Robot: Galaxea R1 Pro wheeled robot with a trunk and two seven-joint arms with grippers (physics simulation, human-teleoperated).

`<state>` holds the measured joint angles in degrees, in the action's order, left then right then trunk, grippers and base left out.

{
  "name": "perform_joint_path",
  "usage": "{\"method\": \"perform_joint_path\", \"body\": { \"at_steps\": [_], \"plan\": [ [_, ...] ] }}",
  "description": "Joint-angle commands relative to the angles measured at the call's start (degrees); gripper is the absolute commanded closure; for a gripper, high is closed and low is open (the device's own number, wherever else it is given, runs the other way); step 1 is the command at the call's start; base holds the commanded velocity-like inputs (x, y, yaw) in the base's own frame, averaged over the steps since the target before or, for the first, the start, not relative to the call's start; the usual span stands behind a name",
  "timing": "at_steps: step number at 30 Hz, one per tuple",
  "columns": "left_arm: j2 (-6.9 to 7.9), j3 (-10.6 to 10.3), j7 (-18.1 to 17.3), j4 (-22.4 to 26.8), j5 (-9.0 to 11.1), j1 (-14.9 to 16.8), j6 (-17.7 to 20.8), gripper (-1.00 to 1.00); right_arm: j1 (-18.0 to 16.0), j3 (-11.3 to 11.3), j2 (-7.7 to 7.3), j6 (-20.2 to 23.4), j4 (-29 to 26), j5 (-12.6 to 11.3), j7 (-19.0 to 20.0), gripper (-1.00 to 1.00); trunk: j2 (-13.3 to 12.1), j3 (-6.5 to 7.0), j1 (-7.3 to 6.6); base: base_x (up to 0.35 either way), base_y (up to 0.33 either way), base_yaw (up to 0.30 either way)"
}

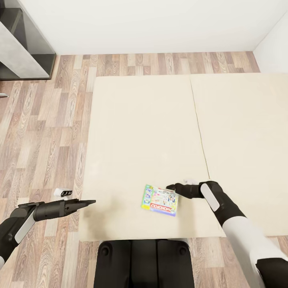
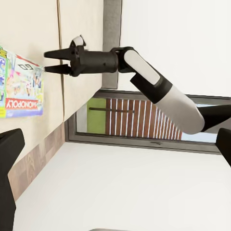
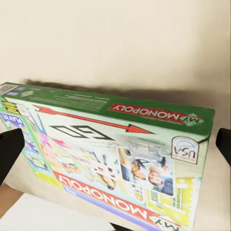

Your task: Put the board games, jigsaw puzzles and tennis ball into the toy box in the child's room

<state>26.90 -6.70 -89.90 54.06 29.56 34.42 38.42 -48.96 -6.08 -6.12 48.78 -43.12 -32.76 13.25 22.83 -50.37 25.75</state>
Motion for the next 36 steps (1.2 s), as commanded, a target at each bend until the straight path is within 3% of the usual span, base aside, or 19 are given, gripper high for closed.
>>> {"method": "perform_joint_path", "body": {
  "at_steps": [1,19,28,36],
  "plan": [
    [0.08,-0.24,-0.10,-0.01,0.32,0.03,0.61,-1.00,-0.04,-0.11,0.12,0.13,-0.03,0.41,0.38,-1.00,0.09,-0.06,0.03,0.000,0.000,0.000],
    [0.08,-0.17,-0.10,-0.01,0.32,0.03,0.61,-1.00,-0.67,-0.10,3.52,0.27,0.29,0.33,-2.18,-1.00,0.09,-0.06,0.03,0.000,0.000,0.000],
    [0.09,-0.15,-0.10,-0.01,0.32,0.03,0.61,-1.00,-0.86,-0.10,4.14,-0.23,3.71,0.38,-3.00,-1.00,0.09,-0.06,0.03,0.000,0.000,0.000],
    [0.10,-0.15,-0.10,-0.01,0.32,0.03,0.61,-1.00,-0.87,-0.13,5.64,-0.32,4.42,0.41,-3.20,-1.00,0.09,-0.06,0.03,0.000,0.000,0.000]
  ]
}}
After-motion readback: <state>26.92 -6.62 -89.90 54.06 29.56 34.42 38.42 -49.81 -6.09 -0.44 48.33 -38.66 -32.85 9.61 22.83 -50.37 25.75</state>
